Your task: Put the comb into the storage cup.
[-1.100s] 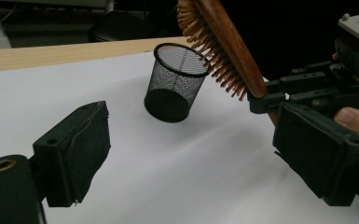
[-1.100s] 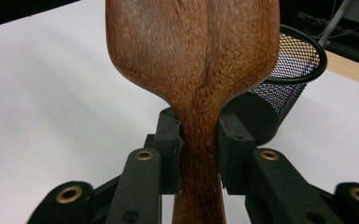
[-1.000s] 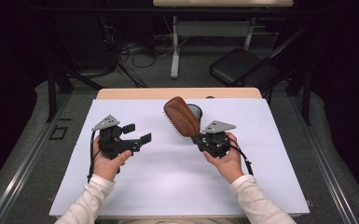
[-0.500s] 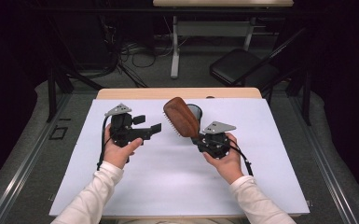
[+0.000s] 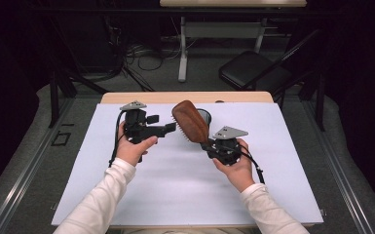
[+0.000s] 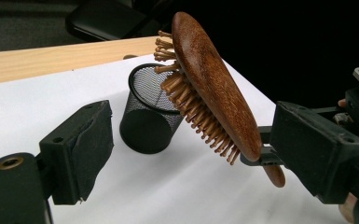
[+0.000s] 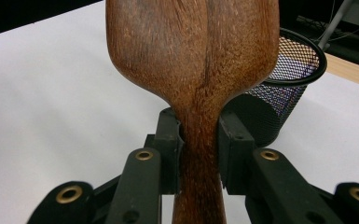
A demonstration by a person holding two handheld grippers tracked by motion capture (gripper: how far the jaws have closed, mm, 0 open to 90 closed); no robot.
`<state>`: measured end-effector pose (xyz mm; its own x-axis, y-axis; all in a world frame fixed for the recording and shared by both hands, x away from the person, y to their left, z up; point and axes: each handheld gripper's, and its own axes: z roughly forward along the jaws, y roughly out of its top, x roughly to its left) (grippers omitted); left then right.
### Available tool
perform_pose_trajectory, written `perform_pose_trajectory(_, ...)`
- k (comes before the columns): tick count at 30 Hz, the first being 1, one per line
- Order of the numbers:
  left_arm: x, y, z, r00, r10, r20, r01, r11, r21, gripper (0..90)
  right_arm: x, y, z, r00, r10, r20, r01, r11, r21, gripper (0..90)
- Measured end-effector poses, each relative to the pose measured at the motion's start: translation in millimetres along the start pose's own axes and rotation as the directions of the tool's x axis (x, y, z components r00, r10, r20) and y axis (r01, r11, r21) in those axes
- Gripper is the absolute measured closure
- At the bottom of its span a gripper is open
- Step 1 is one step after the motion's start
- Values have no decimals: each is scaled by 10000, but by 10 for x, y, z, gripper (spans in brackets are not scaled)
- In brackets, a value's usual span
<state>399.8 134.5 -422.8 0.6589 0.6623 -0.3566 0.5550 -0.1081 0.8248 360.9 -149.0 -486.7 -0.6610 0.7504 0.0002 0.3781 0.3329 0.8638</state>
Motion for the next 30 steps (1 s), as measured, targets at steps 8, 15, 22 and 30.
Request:
perform_pose_trajectory(8,-18,66,108,9995,-317,79,316,9995,94,134,4,-4,5,10000,-2,9,2,10000,-37,730)
perform_pose_trajectory(15,-16,136,179,9981,-622,29,622,9980,122,134,10,-2,-7,10000,32,-11,-32,9999,-135,730)
perform_pose_trajectory(22,-14,178,257,9959,-902,46,901,9957,201,135,15,-6,-4,10000,48,-16,-49,9999,-146,730)
perform_pose_trajectory(30,2,191,346,9937,-1114,98,1110,9932,342,135,28,-1,-10,10000,26,-28,-26,9997,-231,730)
